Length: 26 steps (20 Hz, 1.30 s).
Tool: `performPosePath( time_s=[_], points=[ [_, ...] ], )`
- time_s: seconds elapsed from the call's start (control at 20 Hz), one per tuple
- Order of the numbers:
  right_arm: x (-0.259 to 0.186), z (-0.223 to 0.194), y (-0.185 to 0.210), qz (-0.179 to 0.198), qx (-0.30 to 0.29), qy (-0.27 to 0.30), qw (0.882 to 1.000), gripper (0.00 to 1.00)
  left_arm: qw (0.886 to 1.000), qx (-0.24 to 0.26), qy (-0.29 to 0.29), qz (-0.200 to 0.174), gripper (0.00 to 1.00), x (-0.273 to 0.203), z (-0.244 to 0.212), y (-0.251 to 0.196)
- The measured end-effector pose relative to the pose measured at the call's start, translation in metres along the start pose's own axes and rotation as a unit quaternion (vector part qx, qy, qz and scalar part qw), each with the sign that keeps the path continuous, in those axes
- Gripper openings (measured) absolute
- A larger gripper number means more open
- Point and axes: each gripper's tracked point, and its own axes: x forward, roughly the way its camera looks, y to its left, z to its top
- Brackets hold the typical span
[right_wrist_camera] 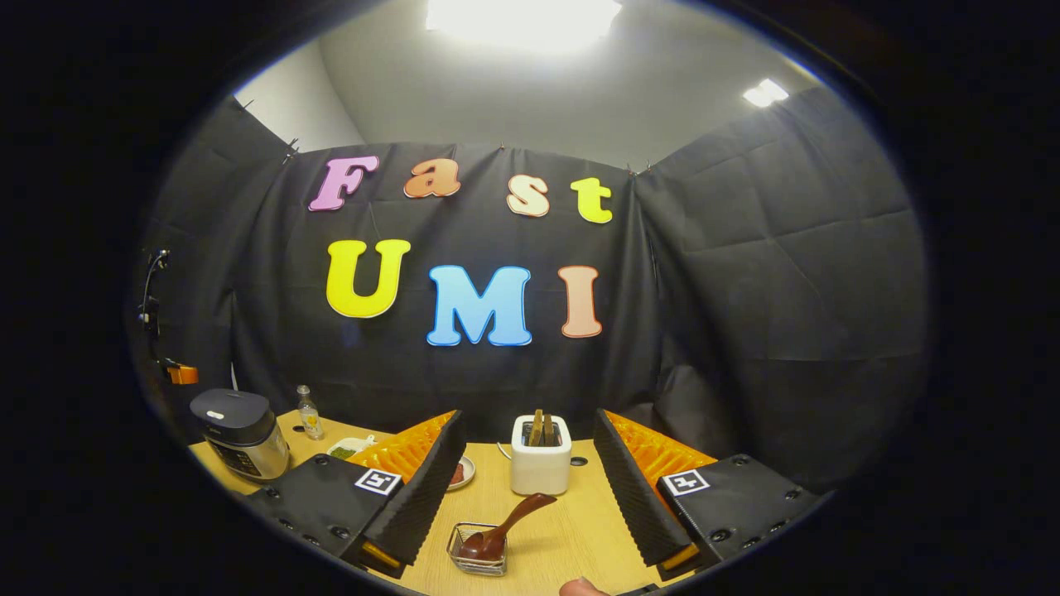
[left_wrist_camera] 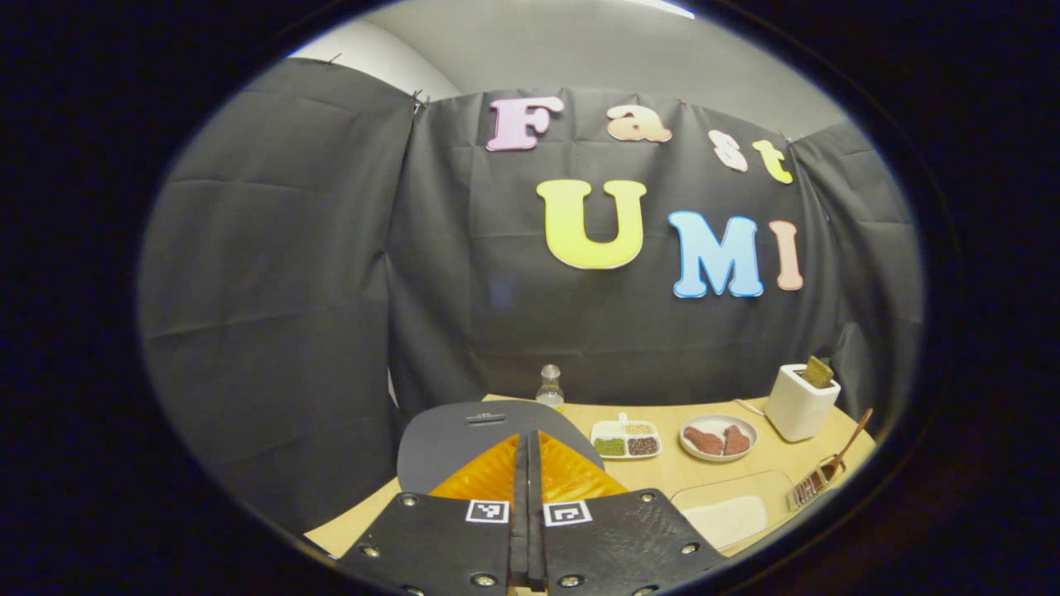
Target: Close the left gripper, press the button to open the rice cooker; take a wooden spoon from the chopstick holder with the right hand, scoop a spoonful of rice and pour it into the rice cooker, then put the wooden spoon back into the chopstick holder.
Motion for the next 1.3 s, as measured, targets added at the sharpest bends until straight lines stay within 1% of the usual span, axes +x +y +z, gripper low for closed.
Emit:
performPosePath(
  time_s=[0.05, 0.2, 0.4, 0.45, 0.6, 0.65, 0.75, 0.8, 0.85, 0.9, 0.95, 1.0, 1.1, 1.2, 1.3],
  points=[
    [0.001, 0.000, 0.003, -0.003, -0.003, 0.001, 1.000, 0.99, 1.000, -0.001, 0.012, -0.001, 0.00, 0.008, -0.011, 0.003],
    [0.004, 0.000, 0.010, -0.012, -0.013, 0.005, 1.000, 0.97, 0.999, -0.009, 0.042, -0.002, 0.01, 0.029, -0.039, 0.006],
    [0.007, -0.005, 0.015, -0.020, -0.013, 0.014, 1.000, 0.97, 0.998, -0.010, 0.067, -0.012, 0.00, 0.039, -0.063, 0.005],
    [0.006, -0.007, 0.016, -0.021, -0.011, 0.017, 1.000, 0.99, 0.997, -0.007, 0.072, -0.013, 0.01, 0.039, -0.069, 0.005],
    [0.008, -0.004, 0.019, -0.022, -0.007, 0.017, 1.000, 0.97, 0.996, -0.002, 0.083, -0.014, 0.01, 0.046, -0.084, 0.003],
    [0.009, -0.003, 0.018, -0.023, -0.010, 0.015, 1.000, 0.97, 0.997, -0.007, 0.077, -0.013, 0.01, 0.047, -0.085, 0.003],
    [0.009, -0.003, 0.019, -0.022, -0.016, 0.015, 1.000, 0.99, 0.997, -0.034, 0.068, -0.012, 0.02, 0.044, -0.088, 0.004],
    [0.008, -0.002, 0.019, -0.021, -0.018, 0.016, 0.999, 0.97, 0.997, -0.045, 0.068, -0.015, 0.05, 0.044, -0.091, 0.003],
    [0.009, -0.003, 0.020, -0.019, -0.018, 0.017, 1.000, 0.99, 0.996, -0.053, 0.068, -0.018, 0.05, 0.043, -0.093, 0.004],
    [0.010, -0.003, 0.023, -0.016, -0.016, 0.018, 1.000, 0.98, 0.995, -0.053, 0.084, -0.024, 0.02, 0.041, -0.099, 0.003],
    [0.010, -0.003, 0.025, -0.012, -0.016, 0.017, 1.000, 0.97, 0.996, -0.049, 0.077, -0.026, 0.00, 0.044, -0.093, 0.004],
    [0.010, -0.002, 0.027, -0.009, -0.018, 0.015, 1.000, 0.99, 0.995, -0.042, 0.086, -0.026, 0.02, 0.044, -0.097, 0.003],
    [0.009, 0.002, 0.028, -0.005, -0.020, 0.009, 1.000, 0.97, 0.997, -0.023, 0.073, -0.022, 0.02, 0.044, -0.088, 0.004],
    [0.008, 0.004, 0.031, -0.001, -0.017, 0.004, 1.000, 0.99, 0.998, -0.009, 0.066, -0.017, 0.02, 0.039, -0.078, 0.002],
    [0.009, 0.002, 0.030, 0.002, -0.013, 0.004, 1.000, 0.97, 0.999, 0.006, 0.039, -0.014, 0.02, 0.037, -0.057, 0.003]
  ],
)
